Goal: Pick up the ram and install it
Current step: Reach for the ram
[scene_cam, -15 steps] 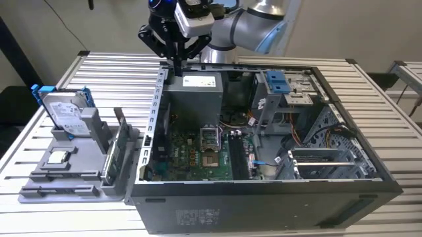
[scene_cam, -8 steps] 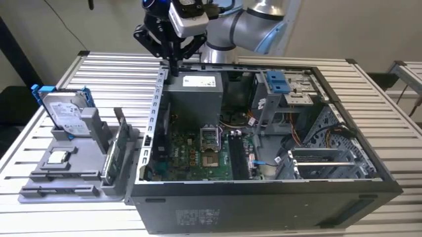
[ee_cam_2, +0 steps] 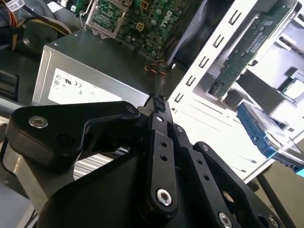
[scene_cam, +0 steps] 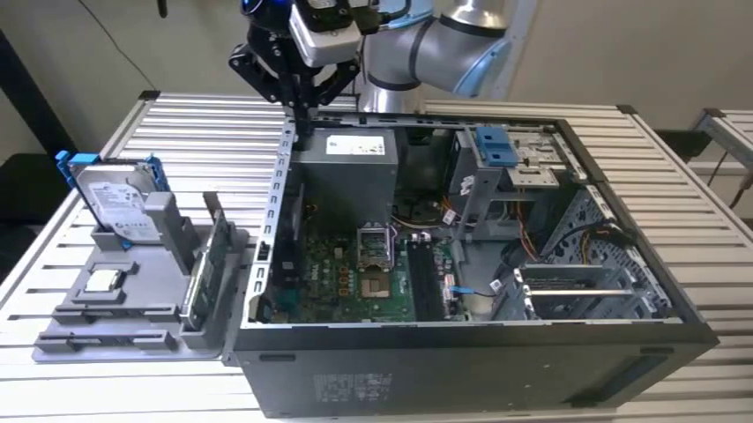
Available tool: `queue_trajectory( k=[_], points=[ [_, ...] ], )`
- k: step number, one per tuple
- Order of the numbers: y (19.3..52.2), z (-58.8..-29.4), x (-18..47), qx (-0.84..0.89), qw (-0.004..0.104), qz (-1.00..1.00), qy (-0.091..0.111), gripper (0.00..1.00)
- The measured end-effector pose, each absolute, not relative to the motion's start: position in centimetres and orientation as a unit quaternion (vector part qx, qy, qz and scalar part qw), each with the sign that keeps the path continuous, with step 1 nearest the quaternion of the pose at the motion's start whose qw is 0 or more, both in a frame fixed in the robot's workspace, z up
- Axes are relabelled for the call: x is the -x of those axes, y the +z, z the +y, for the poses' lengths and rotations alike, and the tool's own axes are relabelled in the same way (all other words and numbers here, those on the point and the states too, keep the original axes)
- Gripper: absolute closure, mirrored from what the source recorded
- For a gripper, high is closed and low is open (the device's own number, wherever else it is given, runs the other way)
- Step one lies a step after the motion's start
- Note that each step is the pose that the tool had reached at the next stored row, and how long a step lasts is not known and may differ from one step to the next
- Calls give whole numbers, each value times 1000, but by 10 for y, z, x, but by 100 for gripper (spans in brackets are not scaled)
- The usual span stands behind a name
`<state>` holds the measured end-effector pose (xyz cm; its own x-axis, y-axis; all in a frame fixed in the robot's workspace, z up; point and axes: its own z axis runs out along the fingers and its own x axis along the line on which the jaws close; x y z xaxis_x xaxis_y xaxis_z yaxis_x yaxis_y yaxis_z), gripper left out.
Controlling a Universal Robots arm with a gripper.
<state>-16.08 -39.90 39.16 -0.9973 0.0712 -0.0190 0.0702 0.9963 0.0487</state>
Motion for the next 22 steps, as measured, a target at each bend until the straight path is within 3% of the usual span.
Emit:
queue_trajectory(
  k=[22],
  points=[
    [392,-399,181,-35,10,999,24,89]
  ],
)
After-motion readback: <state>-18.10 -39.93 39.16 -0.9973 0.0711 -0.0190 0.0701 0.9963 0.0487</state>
